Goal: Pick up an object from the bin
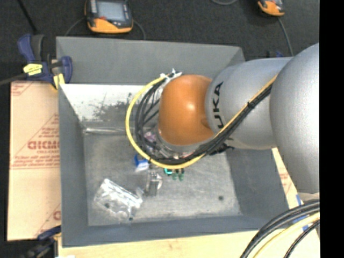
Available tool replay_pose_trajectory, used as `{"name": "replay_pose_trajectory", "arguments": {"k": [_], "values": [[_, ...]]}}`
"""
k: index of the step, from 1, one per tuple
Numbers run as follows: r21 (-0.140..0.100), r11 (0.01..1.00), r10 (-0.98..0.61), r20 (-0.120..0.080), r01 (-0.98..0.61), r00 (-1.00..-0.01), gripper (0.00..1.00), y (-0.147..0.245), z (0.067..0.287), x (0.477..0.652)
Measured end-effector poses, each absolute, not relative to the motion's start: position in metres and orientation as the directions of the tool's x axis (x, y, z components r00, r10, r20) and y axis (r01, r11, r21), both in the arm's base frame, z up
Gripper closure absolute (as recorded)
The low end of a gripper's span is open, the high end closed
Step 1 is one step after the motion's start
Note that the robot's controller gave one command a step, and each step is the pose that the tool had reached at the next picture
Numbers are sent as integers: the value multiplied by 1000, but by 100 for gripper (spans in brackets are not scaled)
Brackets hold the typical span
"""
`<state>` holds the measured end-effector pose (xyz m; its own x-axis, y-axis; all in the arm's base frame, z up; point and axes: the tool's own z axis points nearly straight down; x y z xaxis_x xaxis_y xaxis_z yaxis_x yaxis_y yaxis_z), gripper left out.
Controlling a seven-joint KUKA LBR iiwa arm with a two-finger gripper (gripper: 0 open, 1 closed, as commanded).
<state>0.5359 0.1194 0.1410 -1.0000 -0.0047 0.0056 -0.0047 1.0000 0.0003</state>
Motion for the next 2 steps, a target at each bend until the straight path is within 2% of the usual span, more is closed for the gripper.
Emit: {"name": "replay_pose_trajectory", "arguments": {"k": [1, 2], "values": [[0, 999, 54, -4, 54, -999, 0, 86, 71, 605], [2, 999, 54, -6, 54, -999, 100, 89, 76, 605]]}}
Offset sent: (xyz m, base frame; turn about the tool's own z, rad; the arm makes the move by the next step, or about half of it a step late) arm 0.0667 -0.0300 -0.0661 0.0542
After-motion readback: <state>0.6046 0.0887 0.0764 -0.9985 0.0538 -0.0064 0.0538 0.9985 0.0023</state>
